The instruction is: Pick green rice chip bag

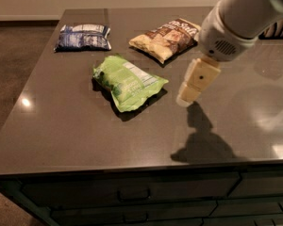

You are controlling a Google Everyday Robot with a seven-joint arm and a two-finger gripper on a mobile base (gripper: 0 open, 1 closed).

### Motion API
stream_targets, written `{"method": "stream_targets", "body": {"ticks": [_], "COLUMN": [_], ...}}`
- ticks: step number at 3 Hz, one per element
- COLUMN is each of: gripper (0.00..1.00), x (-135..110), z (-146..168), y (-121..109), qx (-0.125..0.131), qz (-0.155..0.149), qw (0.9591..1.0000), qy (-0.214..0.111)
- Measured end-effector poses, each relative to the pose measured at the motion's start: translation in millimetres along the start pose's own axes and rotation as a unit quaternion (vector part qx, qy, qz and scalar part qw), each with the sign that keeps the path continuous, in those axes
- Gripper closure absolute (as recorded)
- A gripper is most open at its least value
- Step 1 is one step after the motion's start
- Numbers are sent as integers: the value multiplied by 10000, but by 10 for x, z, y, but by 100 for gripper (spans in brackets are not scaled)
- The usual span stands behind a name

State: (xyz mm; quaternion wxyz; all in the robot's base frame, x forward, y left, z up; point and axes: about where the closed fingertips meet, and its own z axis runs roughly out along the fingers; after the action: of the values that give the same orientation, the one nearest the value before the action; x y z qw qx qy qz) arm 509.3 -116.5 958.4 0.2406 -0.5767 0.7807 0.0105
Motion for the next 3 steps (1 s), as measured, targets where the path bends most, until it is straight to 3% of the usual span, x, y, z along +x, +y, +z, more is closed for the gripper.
{"method": "stream_targets", "body": {"ticks": [1,3], "gripper": [0,0], "x": [-363,-817], "z": [293,905], "y": [-75,-100], "qx": [-4,-329], "qz": [155,685], "qw": [9997,9969], "qy": [-172,-179]}}
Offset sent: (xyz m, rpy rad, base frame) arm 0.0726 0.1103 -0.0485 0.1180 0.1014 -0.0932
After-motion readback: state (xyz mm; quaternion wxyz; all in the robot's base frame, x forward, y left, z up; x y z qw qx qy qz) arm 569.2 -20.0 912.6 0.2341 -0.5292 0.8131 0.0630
